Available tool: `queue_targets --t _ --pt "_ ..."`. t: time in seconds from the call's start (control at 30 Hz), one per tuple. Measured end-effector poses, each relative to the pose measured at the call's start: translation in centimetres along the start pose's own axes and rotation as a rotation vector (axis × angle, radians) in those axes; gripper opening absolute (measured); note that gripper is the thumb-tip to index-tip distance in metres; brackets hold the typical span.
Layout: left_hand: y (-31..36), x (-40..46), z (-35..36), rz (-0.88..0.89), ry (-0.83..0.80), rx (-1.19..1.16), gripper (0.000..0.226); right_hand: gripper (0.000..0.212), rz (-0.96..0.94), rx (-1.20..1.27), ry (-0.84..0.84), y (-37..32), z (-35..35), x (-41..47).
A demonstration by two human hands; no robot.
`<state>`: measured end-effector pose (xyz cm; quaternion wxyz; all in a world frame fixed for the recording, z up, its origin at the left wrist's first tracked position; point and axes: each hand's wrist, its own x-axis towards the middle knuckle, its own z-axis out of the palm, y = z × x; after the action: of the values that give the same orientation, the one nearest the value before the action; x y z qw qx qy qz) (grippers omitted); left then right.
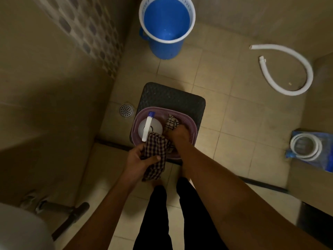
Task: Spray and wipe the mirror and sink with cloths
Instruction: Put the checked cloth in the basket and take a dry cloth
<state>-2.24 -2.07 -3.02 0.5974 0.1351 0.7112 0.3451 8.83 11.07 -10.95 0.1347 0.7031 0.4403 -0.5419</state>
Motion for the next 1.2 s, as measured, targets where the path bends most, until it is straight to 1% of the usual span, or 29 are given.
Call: queue_targets --t 0.1,0.23,0.3,0.37,0.43,0.53,0.6,0.73,0.87,0.97,1.1,1.2 --pt "0.2 -0.6 -0.1 0.001 0.000 -0.003 0.031 0.060 -0.056 0.053 0.084 0.1 -0.4 -1.5" --pt "1.1 -1.6 0.0 0.002 -0.008 -0.014 0.028 0.059 -0.166 0.131 0.160 0.6 -2.1 -5.1" --pt "1.7 -2.0 0.3 -0.006 -0.001 -0.030 0.035 0.057 -0.206 0.166 0.180 1.2 -3.7 -7.2" --pt "2.6 -2.2 1.0 -0.013 -0.004 -0.048 0.048 0.054 -0.197 0.226 0.200 2.4 -5.5 -9.1" --pt "3.1 -1.7 2.3 -0.009 -0.018 -0.055 0.053 0.052 -0.168 0.283 0.227 3.9 -7.1 -10.5" --pt "4.0 -0.3 4.9 -0.013 -0.042 -0.020 0.045 0.055 -0.128 0.355 0.267 6.2 -8.7 -11.6" --pt "4.4 1.2 6.8 -0.020 -0.052 0.003 0.042 0.053 -0.107 0.416 0.276 7.5 -9.4 -11.9" --pt "3.8 5.2 9.2 -0.077 -0.053 0.043 0.047 0.054 -0.092 0.498 0.263 9.4 -10.0 -11.3" --pt "1.9 8.7 10.3 -0.160 -0.063 0.135 0.050 0.053 -0.097 0.540 0.235 10.5 -10.4 -10.4" --pt "0.2 10.8 10.5 -0.190 -0.029 0.218 0.047 0.053 -0.107 0.558 0.208 10.8 -10.2 -9.8" --pt "-1.9 12.5 10.5 -0.114 0.035 0.464 0.043 0.054 -0.117 0.561 0.182 11.2 -9.8 -8.9" --pt "-2.1 12.0 10.7 0.007 0.115 0.604 0.041 0.054 -0.117 0.560 0.166 11.1 -9.5 -8.6"
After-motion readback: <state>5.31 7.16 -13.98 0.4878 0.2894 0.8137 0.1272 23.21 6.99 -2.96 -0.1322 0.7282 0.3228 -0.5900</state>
